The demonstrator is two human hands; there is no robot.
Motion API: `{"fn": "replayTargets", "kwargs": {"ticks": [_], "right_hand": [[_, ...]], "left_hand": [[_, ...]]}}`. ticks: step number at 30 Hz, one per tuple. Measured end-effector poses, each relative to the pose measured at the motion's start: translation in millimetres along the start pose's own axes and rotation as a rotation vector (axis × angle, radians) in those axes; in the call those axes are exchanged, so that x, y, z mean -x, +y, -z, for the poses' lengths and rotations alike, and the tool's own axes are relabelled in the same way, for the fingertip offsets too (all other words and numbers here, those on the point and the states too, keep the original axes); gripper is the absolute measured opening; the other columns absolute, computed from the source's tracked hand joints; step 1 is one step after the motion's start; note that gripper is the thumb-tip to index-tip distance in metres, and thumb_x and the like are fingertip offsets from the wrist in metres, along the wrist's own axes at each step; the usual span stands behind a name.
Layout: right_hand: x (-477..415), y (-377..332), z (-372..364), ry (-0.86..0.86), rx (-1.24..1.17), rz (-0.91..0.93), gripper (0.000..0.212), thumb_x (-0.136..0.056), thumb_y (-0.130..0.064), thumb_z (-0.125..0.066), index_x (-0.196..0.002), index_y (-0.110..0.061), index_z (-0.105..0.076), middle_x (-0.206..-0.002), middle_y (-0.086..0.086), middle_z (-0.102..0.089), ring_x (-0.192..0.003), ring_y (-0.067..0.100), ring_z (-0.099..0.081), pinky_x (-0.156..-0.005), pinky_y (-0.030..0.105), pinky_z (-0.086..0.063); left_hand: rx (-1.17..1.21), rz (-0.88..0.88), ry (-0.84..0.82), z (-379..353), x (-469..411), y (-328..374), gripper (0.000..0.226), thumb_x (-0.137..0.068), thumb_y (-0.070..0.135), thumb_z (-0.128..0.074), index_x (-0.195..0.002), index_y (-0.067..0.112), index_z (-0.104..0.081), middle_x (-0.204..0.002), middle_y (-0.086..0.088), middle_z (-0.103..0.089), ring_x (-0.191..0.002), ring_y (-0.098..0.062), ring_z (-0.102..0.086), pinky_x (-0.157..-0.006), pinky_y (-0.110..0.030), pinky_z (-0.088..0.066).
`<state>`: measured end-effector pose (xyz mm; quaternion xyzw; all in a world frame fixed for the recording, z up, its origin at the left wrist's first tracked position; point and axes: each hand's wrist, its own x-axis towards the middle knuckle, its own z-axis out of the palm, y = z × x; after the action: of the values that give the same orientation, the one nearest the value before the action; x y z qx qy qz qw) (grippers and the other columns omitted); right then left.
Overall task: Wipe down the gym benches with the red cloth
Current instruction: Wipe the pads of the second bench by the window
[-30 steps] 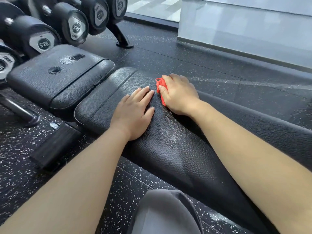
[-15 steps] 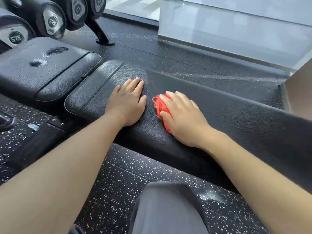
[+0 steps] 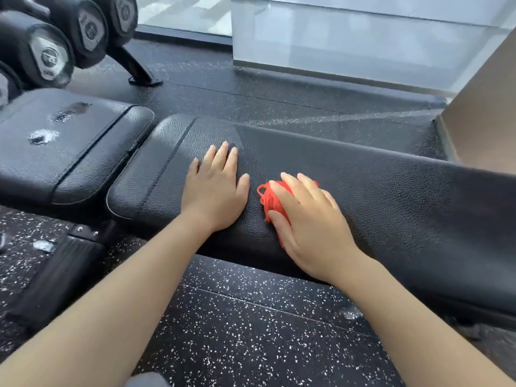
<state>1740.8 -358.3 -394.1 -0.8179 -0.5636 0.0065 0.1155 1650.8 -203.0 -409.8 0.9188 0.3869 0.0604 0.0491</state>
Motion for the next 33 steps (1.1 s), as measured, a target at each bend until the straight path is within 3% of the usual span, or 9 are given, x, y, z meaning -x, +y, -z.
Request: {"fn": "replayTargets", "kwargs": {"ticks": [6, 17, 26, 31, 33], "right_hand": [[-3, 0, -10, 0.119, -0.019, 0.003, 0.052, -0.089, -0.043, -0.027, -0.127, -0.017, -0.052, -0.136, 0.009, -0.052, -0.128, 0.033, -0.045, -0.099, 0.049, -0.04], [-7, 6, -14, 0.168, -0.063, 0.067, 0.057, -0.088, -0.046, -0.022, -0.129, -0.018, -0.05, -0.138, 0.007, -0.05, -0.13, 0.032, -0.043, -0.102, 0.048, -0.037], [-3, 0, -9, 0.157, -0.063, 0.056, 0.053, -0.089, -0.043, -0.029, -0.131, -0.019, -0.049, -0.135, 0.0, -0.05, -0.129, 0.022, -0.039, -0.106, 0.043, -0.033], [-1, -20, -14, 0.227, -0.029, -0.036, 0.045, -0.089, -0.04, -0.028, -0.119, -0.019, -0.054, -0.117, -0.001, -0.057, -0.115, 0.024, -0.047, -0.094, 0.046, -0.041], [-2, -38, -21, 0.247, -0.035, -0.029, 0.046, -0.09, -0.041, -0.027, -0.119, -0.018, -0.055, -0.12, 0.001, -0.057, -0.115, 0.025, -0.048, -0.095, 0.046, -0.04]], "left_hand": [[-0.002, 0.005, 0.028, -2, -1, -1, 0.059, -0.097, 0.043, -0.027, -0.15, 0.019, -0.015, -0.159, 0.002, -0.009, -0.146, -0.014, -0.005, -0.118, -0.038, -0.007], [0.029, 0.019, 0.027, -1, -1, 1, 0.058, -0.097, 0.043, -0.027, -0.15, 0.021, -0.015, -0.159, 0.003, -0.009, -0.146, -0.013, -0.005, -0.118, -0.037, -0.006], [0.044, -0.138, 0.054, -1, -2, -9, 0.052, -0.096, 0.038, -0.028, -0.143, 0.015, -0.031, -0.153, -0.002, -0.026, -0.142, -0.021, -0.017, -0.115, -0.044, -0.017], [0.056, -0.295, 0.014, 4, 9, -22, 0.055, -0.099, 0.04, -0.029, -0.148, 0.016, -0.023, -0.157, -0.002, -0.017, -0.145, -0.021, -0.011, -0.118, -0.041, -0.011], [0.114, -0.364, 0.021, 6, 14, -32, 0.053, -0.099, 0.038, -0.031, -0.148, 0.018, -0.026, -0.157, 0.0, -0.018, -0.145, -0.017, -0.012, -0.118, -0.035, -0.01]]}}
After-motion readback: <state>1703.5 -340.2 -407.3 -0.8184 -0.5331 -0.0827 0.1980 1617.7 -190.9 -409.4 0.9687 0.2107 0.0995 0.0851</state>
